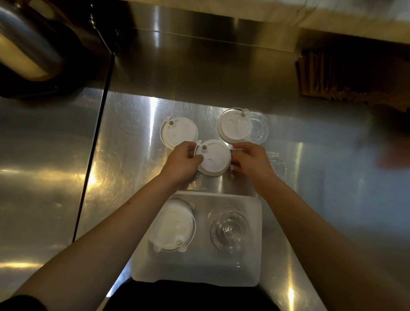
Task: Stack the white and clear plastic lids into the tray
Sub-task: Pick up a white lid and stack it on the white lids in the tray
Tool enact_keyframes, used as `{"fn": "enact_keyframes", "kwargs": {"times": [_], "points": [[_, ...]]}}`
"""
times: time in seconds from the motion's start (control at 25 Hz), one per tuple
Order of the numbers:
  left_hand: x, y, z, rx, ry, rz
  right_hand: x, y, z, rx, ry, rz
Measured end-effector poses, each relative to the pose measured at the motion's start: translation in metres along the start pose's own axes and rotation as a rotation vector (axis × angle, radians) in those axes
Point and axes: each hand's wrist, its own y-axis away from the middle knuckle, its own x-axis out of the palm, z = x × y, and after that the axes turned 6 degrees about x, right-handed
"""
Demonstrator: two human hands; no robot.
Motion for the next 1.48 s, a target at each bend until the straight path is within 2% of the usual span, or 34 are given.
{"fn": "enact_keyframes", "kwargs": {"times": [0.64, 0.96, 1.16, 1.32, 1.48], "points": [[-0.014, 0.027, -0.021, 0.017, 0.114, 0.031, -0.015, 0.030, 0.005, -0.131, -0.087, 0.021], [-0.026, 0.055, -0.028, 0.068, 0.160, -0.015, -0.010, 0.059, 0.005, -0.223, -0.108, 0.006], [-0.035, 0.077, -0.028, 0.099, 0.203, -0.015, -0.010, 0.081, 0.004, -0.340, -0.109, 0.071], [-0.040, 0.099, -0.022, 0.138, 0.207, -0.024, -0.007, 0.099, 0.002, -0.340, -0.185, 0.137], [-0.046, 0.118, -0.009, 0.151, 0.226, 0.001, -0.001, 0.115, -0.004, -0.366, -0.223, 0.091]]}}
